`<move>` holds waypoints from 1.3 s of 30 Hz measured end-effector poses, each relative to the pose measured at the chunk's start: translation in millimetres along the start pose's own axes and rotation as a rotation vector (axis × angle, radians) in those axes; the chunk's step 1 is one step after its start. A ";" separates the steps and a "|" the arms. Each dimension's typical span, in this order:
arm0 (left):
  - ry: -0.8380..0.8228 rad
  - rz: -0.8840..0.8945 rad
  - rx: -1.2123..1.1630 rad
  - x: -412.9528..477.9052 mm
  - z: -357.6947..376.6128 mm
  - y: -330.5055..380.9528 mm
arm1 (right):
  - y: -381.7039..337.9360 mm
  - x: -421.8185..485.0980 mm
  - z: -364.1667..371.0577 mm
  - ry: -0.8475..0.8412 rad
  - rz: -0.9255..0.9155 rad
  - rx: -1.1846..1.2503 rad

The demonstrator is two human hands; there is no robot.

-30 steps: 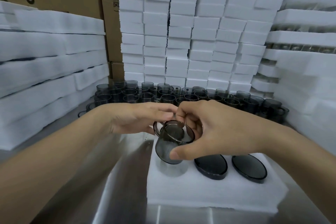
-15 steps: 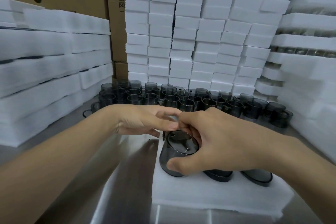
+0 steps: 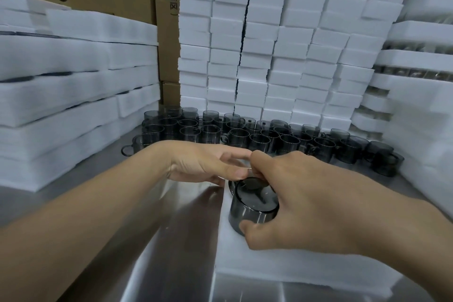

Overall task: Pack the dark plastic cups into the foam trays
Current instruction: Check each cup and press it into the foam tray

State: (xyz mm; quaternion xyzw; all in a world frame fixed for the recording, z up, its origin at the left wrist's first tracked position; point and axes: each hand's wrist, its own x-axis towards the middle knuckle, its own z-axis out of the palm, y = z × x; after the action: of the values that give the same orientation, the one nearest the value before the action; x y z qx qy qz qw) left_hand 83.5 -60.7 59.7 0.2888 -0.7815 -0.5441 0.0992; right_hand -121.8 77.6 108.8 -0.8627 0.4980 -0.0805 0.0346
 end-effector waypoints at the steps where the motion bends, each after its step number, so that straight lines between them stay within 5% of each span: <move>1: -0.002 0.000 0.006 0.5 -0.3 -0.2 | -0.2 -0.3 1.0 0.014 0.010 -0.021; 7: -0.010 -0.001 0.069 4.5 1.3 -1.3 | -2.7 1.1 11.1 0.102 0.007 -0.178; 15: -0.029 0.004 0.051 4.6 -1.9 -4.1 | 10.1 9.2 2.0 -0.054 -0.033 0.155; 39: -0.037 -0.032 0.082 0.9 0.0 2.7 | 14.7 10.2 -0.6 -0.125 0.086 0.085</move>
State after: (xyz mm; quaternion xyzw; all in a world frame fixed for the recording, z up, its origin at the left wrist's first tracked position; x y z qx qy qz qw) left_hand 81.8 -60.5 62.0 0.2947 -0.8001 -0.5185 0.0642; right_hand -129.5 61.5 108.4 -0.8418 0.5274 -0.0458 0.1056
